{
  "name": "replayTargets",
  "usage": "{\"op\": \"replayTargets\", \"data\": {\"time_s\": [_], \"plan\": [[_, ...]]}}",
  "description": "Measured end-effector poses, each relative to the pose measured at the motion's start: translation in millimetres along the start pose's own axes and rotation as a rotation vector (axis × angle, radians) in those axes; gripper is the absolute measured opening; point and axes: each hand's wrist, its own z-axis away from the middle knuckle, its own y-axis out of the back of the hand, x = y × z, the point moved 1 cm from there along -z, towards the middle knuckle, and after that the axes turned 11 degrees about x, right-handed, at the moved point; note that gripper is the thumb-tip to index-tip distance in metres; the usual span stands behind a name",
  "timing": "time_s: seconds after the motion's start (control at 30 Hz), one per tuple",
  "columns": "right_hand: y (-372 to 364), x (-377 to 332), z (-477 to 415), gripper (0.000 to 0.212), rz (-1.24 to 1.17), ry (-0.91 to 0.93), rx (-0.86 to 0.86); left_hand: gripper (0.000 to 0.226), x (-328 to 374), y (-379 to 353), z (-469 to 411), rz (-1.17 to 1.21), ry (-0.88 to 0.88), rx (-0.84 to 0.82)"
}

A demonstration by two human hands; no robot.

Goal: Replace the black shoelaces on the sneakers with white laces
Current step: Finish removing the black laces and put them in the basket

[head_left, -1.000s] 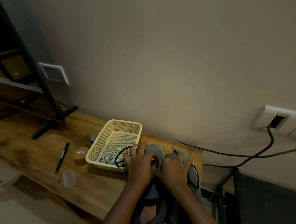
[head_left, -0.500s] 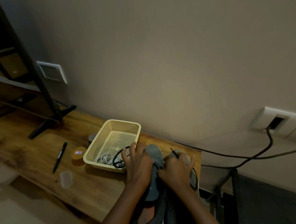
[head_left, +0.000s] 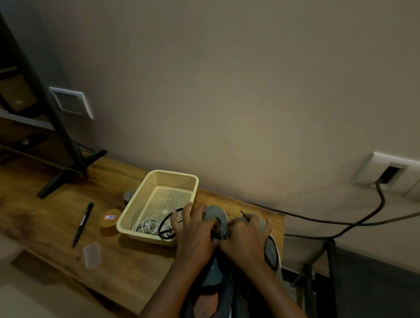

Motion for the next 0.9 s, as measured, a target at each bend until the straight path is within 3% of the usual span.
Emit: {"op": "replayTargets", "data": {"time_s": [0.23, 0.5, 0.6, 0.7, 0.9], "plan": [[-2, 3, 3, 0.028, 0.03, -0.017, 0.022, 0.022, 5, -1, 0, -0.042, -0.008, 0.006], [-3, 4, 2, 0.023, 0.032, 0.024, 0.008, 0.017, -25, 15, -6, 0.075, 0.318, 0.308], [-1, 4, 1, 0.022, 0.011, 0.037, -0.017, 0.031, -18, 15, -4, 0.144, 0.156, 0.181], [2, 2, 0, 0.028, 0.019, 0.044, -0.033, 0.028, -2, 9, 0, 0.086, -0.014, 0.011], [2, 2, 1, 0.031, 0.027, 0.044, -0.016, 0.02, 0, 2, 0, -0.008, 0.047, -0.047]]}}
